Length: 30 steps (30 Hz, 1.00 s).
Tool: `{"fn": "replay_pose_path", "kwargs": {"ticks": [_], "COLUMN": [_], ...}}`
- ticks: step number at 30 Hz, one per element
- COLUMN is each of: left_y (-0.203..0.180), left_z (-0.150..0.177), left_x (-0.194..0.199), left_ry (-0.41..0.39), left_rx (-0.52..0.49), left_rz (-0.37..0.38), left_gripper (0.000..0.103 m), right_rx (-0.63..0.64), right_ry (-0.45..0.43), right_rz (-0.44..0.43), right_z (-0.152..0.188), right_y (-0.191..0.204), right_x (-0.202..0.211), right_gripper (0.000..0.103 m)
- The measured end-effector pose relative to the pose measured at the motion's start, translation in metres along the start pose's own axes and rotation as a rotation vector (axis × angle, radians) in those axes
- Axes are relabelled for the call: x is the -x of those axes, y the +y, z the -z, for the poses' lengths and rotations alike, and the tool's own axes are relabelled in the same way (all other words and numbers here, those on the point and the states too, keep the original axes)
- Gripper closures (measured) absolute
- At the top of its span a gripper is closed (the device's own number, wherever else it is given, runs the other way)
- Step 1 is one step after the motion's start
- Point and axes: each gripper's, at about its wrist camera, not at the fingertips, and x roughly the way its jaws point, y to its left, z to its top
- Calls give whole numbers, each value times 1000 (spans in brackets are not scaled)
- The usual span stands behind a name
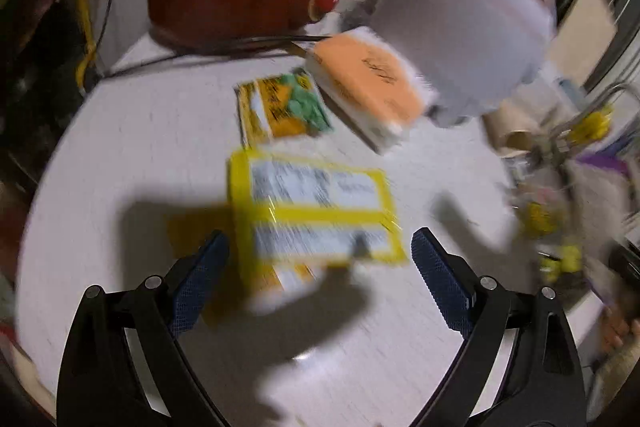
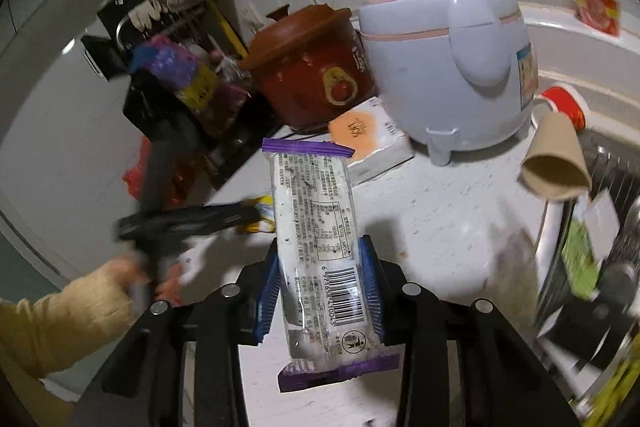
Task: Collect trash
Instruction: 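Grasp the purple-ended snack bar with the right gripper while the left grasps a yellow wrapper, then drop the snack bar and yellow wrapper into the trash bag with both grippers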
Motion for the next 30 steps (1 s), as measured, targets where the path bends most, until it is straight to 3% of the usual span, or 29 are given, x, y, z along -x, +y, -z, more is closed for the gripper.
{"fn": "replay_pose_path", "kwargs": {"ticks": [3, 7, 9, 10, 13, 17, 25, 30], "left_y": [5, 15, 15, 13, 17, 24, 33, 48], "left_z": [-15, -29, -29, -28, -26, -21, -8, -2], "left_x": [-15, -38, -41, -41, -37, -29, 1, 23], "left_ry": [36, 90, 82, 76, 76, 47, 13, -12], "left_rx": [-29, -2, -13, -28, 31, 104, 192, 222], "left_rz": [-32, 19, 26, 31, 162, 286, 453, 484], "left_gripper": [13, 14, 25, 42, 66, 80, 87, 88], "right_rx": [-56, -99, -111, -117, -132, -154, -169, -168], "right_ry": [-28, -50, -56, -58, -67, -76, -92, -95], "right_rz": [-16, -20, -23, -24, -13, -5, -14, -33], "right_z": [7, 19, 24, 27, 30, 33, 35, 34], "right_y": [0, 2, 6, 7, 11, 15, 32, 47], "right_x": [3, 12, 16, 17, 18, 17, 11, 6], "right_gripper": [66, 66, 66, 66, 66, 66, 66, 66]}}
